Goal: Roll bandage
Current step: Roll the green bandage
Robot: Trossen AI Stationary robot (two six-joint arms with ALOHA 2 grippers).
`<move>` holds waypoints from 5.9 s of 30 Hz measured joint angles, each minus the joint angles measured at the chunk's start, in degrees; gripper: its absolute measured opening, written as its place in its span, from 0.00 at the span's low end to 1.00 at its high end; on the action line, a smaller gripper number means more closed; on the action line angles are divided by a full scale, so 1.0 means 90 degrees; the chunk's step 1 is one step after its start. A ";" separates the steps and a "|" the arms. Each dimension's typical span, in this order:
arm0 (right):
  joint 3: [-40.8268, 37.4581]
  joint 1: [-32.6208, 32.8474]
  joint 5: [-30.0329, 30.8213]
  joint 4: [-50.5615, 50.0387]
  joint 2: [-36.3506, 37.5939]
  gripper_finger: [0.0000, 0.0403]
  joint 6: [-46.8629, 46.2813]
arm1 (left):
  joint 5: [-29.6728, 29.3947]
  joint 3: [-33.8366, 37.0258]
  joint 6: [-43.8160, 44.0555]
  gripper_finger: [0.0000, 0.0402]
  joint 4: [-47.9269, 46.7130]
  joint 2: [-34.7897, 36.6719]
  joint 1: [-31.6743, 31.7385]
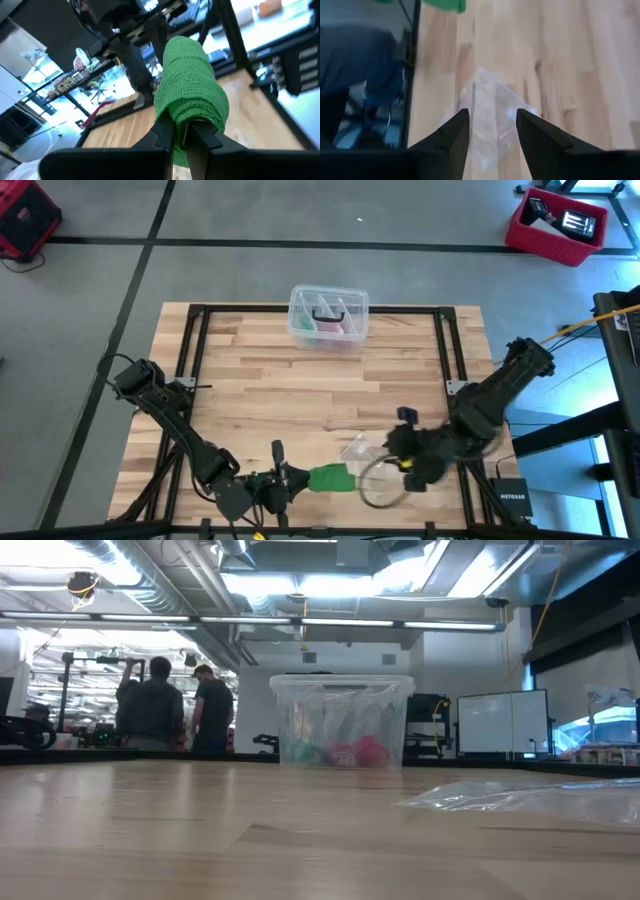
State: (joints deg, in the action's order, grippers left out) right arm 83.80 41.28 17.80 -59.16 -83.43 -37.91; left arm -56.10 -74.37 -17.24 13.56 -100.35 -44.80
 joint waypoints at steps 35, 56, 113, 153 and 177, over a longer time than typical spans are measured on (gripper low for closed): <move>-0.4089 -0.0668 0.0041 1.2838 -0.0870 0.41 0.5235 | 0.0514 -0.0005 -0.0678 0.04 0.1946 0.0321 0.0163; -0.4091 -0.0664 0.0243 1.2965 -0.0873 0.04 0.4963 | 0.0493 -0.0002 -0.0804 0.04 0.1943 0.0318 0.0180; -0.3627 -0.0005 0.1928 1.2346 -0.0880 0.02 0.4212 | -0.0983 0.0281 -0.0057 0.04 0.0434 -0.0180 0.0733; -0.3600 -0.0616 0.3140 0.9086 -0.0856 0.02 0.1205 | -0.0100 0.0328 0.4432 0.04 -0.0743 -0.0998 0.1102; -0.3936 -0.1345 0.2300 0.7787 -0.2482 0.02 -0.0452 | 0.1355 0.0325 0.7716 0.04 -0.1071 -0.2515 0.1826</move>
State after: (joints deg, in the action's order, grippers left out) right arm 48.38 29.17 38.50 10.92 -105.77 -41.98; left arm -43.90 -71.44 52.20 3.92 -122.99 -28.36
